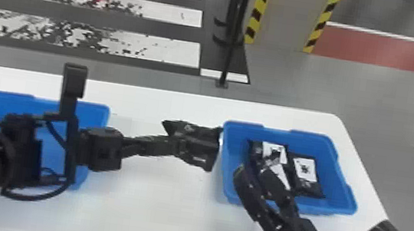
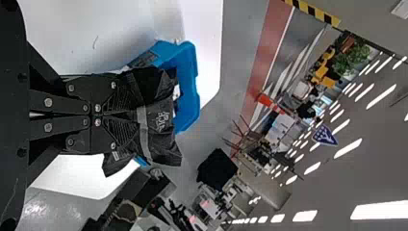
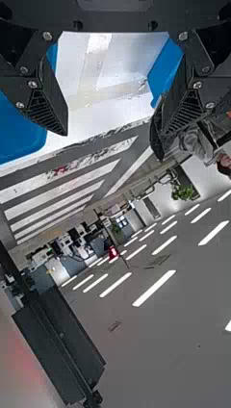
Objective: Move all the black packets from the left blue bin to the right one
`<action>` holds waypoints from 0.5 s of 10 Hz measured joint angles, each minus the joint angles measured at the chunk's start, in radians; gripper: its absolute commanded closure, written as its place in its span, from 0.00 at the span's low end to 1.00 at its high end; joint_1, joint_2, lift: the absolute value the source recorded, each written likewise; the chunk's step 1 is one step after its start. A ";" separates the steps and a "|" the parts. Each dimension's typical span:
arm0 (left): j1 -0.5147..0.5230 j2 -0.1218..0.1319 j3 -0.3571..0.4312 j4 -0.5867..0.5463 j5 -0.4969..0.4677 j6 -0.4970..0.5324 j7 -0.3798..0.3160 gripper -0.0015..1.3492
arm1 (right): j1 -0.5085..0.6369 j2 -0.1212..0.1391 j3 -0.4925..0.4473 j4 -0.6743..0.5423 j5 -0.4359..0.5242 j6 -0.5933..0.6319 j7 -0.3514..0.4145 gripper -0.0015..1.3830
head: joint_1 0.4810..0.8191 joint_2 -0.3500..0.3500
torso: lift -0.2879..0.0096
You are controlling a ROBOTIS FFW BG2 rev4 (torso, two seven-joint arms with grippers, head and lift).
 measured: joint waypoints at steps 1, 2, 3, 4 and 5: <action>-0.005 -0.001 -0.026 0.000 0.018 -0.003 0.003 0.90 | -0.017 -0.003 0.017 0.008 -0.012 0.016 0.004 0.24 | 0.63 0.33 | 0.50; -0.009 -0.002 -0.045 0.001 0.025 -0.004 0.005 0.90 | -0.031 -0.008 0.034 0.019 -0.023 0.027 0.009 0.24 | 0.63 0.33 | 0.50; -0.012 -0.004 -0.056 0.001 0.028 -0.004 0.007 0.90 | -0.043 -0.012 0.049 0.027 -0.029 0.035 0.011 0.37 | 0.63 0.33 | 0.50; -0.014 -0.006 -0.062 0.001 0.032 -0.004 0.008 0.90 | -0.053 -0.013 0.056 0.035 -0.034 0.039 0.011 0.76 | 0.63 0.34 | 0.50; -0.014 -0.006 -0.066 0.001 0.035 -0.004 0.009 0.90 | -0.061 -0.013 0.057 0.047 -0.039 0.035 0.011 0.93 | 0.63 0.33 | 0.50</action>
